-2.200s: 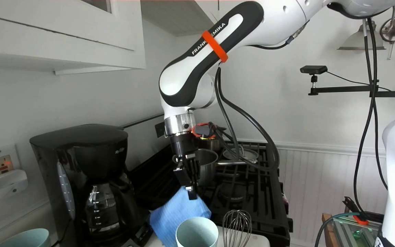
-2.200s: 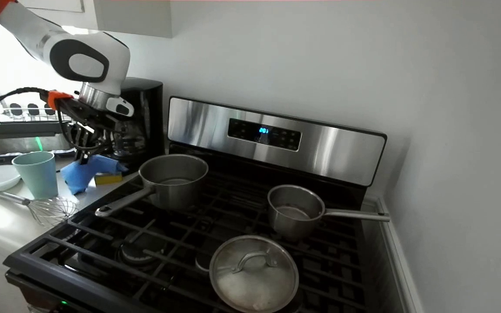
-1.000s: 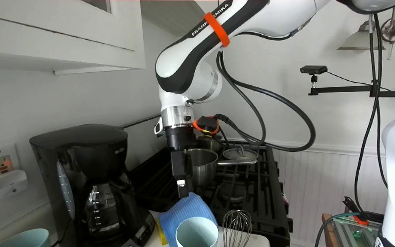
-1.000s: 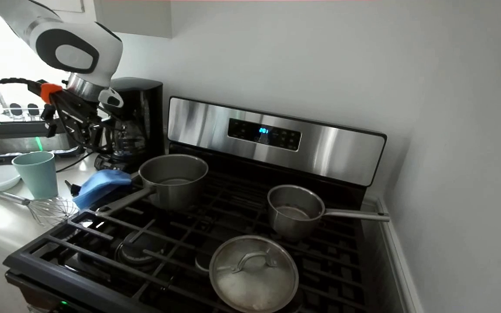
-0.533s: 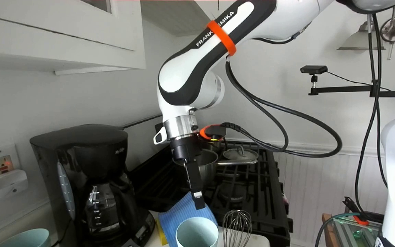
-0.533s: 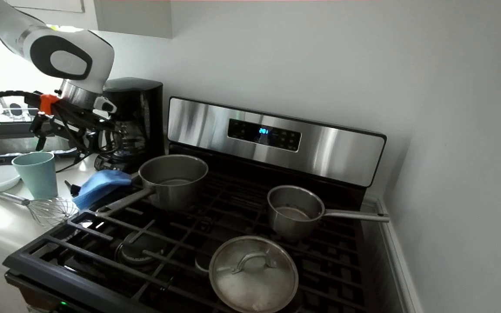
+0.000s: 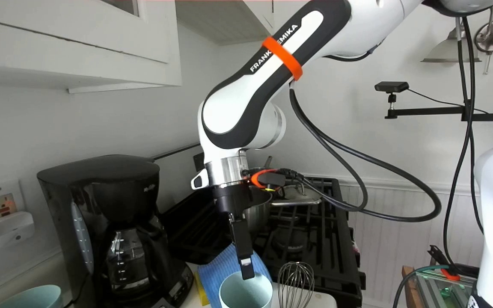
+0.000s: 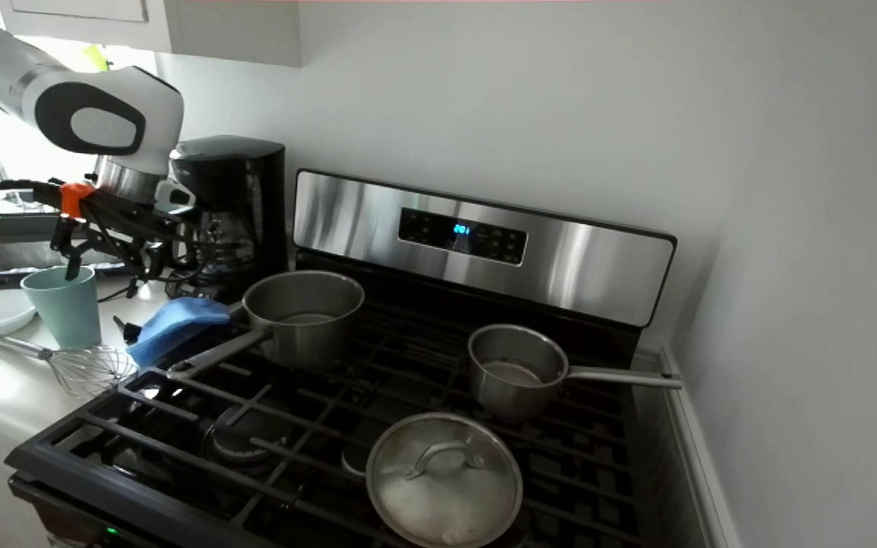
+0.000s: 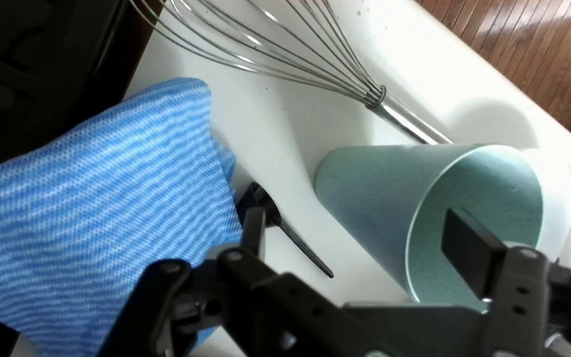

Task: Put the blue cloth on the counter, pick up the cup on the left and pour the contents into the two pots on the stove

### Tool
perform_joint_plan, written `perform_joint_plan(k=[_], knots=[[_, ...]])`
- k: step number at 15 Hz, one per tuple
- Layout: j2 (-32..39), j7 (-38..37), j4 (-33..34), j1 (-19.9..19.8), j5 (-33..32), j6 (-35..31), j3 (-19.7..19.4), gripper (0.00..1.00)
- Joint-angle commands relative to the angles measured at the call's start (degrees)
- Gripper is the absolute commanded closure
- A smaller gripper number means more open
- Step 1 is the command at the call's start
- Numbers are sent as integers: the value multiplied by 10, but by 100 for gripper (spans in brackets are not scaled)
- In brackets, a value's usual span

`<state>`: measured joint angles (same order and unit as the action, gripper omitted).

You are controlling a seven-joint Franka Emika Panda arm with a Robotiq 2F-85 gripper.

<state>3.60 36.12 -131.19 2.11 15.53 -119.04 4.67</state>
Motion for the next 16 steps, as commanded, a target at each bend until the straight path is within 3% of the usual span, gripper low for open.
perform_joint_plan(k=[1,9,16], knots=[[-10,-18,-23,8,-8,-33,4,41],[-8,-30,-32,11,-16,-65,8,97],[-23,-42,-17,5,-26,-51,1,99]])
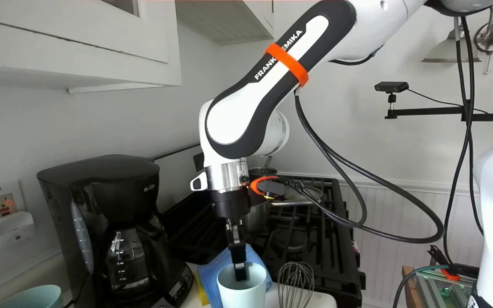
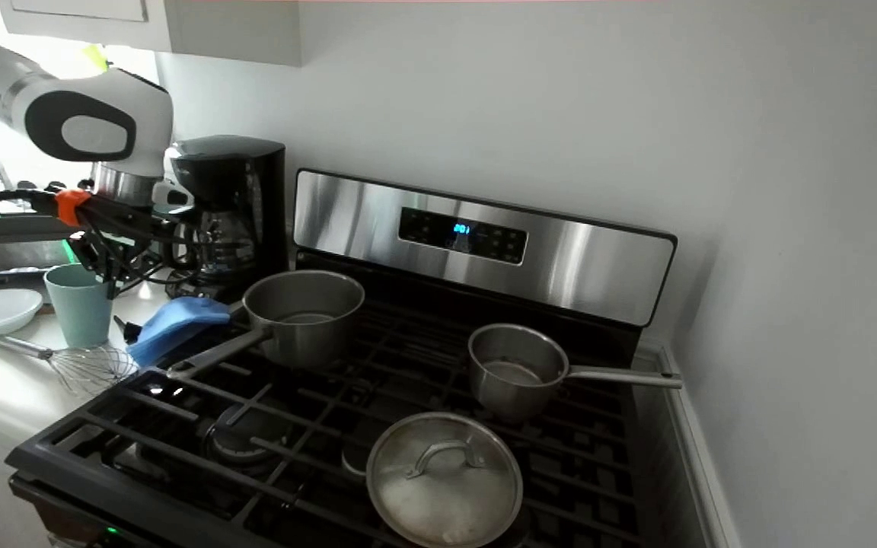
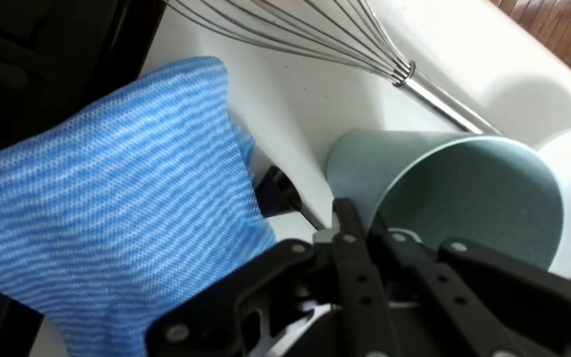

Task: Put the blue cloth on the counter, pick up the cup on the left and pour the contents into the two pots on the stove

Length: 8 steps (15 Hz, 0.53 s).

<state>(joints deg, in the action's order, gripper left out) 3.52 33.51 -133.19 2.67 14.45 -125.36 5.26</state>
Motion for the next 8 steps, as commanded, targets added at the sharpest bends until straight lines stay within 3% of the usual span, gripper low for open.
perform_joint_plan(k=[1,8], knots=[[-27,-14,8,-3,-15,22,-6,99],[-107,-16,76,-29,-71,99,-53,99]])
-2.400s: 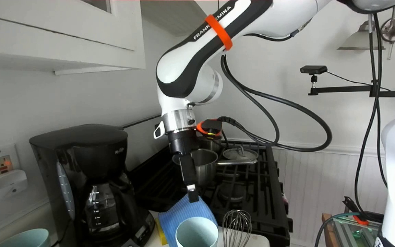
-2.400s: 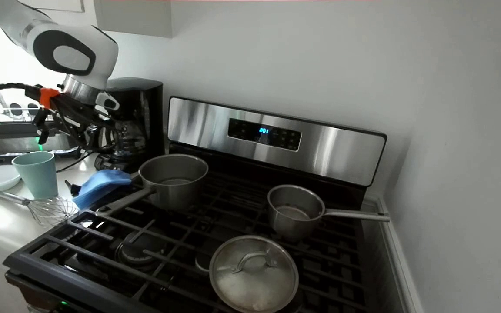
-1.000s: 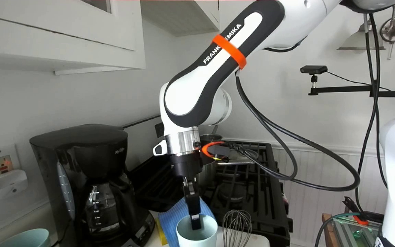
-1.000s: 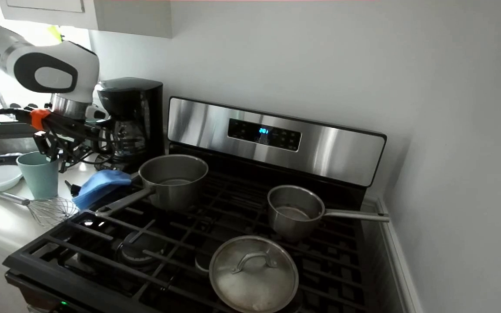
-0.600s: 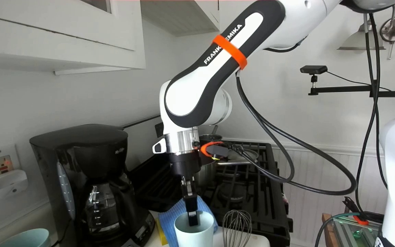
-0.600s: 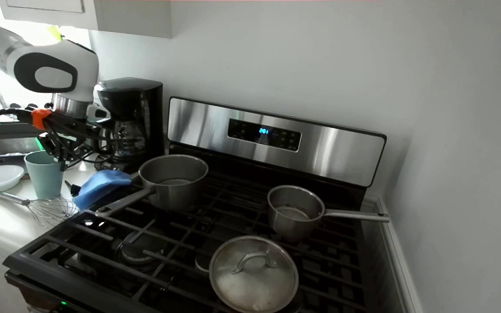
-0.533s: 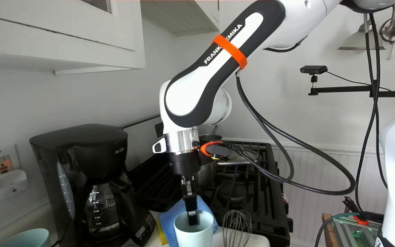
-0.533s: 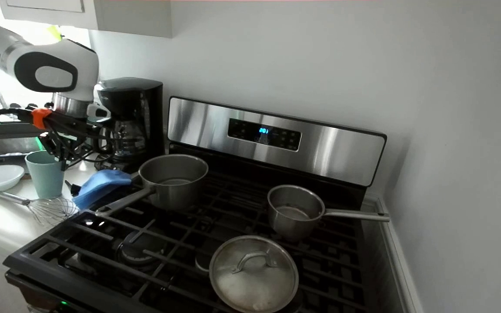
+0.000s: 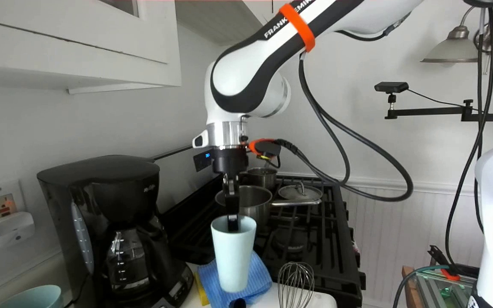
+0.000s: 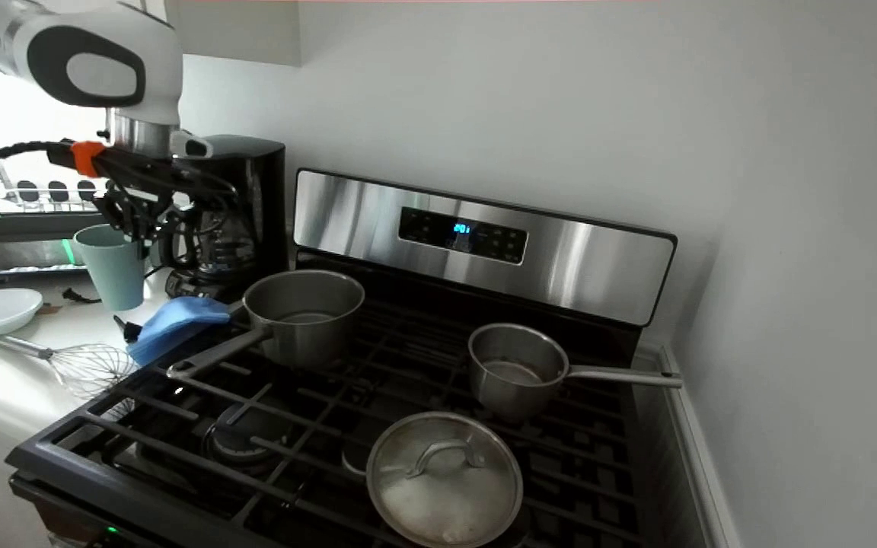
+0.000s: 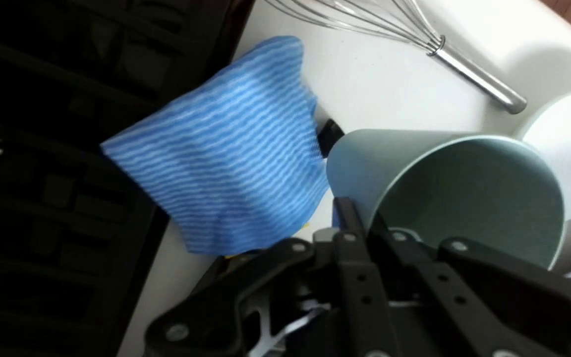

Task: Put the blue cloth on the counter, pick up the cup on the left and pour the contents into the two pots on the stove

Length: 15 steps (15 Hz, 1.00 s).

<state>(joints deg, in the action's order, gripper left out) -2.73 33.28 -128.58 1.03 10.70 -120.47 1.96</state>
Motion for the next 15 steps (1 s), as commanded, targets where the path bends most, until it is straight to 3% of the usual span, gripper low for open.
perform_joint_plan(k=[1,6,7,13,15], knots=[[-54,-24,40,-20,-57,50,-29,99],[-69,-63,108,-53,-124,47,-74,99],[-67,-36,82,-40,-100,38,-72,99],[-60,-35,84,-38,-102,38,-74,99],[-62,-55,86,-46,-152,8,-71,99]])
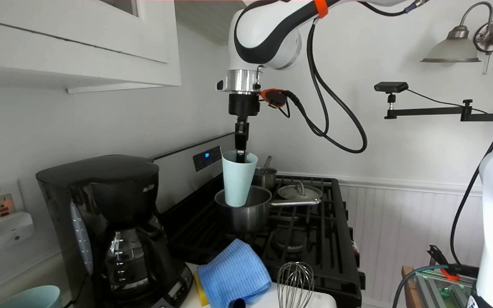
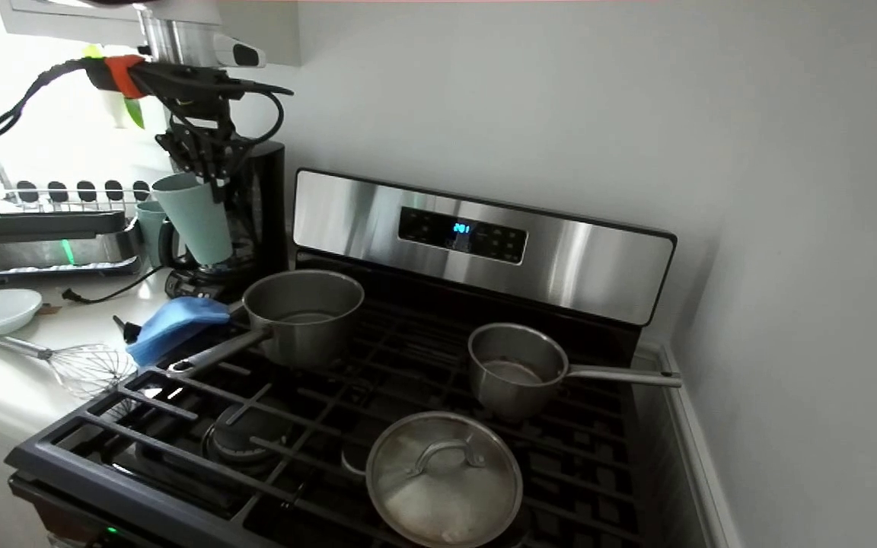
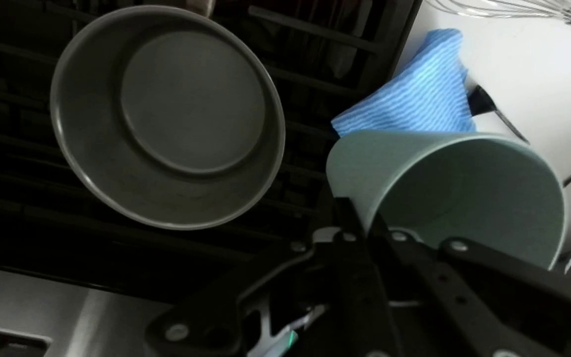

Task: Put the blue cloth on the counter, pick up the cup on the left and pour the contents into the two pots on the stove

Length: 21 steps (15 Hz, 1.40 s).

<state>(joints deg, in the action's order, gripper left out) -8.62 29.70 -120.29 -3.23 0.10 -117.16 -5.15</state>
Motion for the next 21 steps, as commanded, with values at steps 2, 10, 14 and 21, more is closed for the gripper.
perform_joint_plan(k=[2,10,14,21], knots=[[-3,-41,1,-10,-106,-55,2,99],[24,-223,-11,-37,-377,-164,7,99],[47,-339,-11,-37,-502,-175,5,99],[71,-532,-16,-23,-658,-165,5,99]])
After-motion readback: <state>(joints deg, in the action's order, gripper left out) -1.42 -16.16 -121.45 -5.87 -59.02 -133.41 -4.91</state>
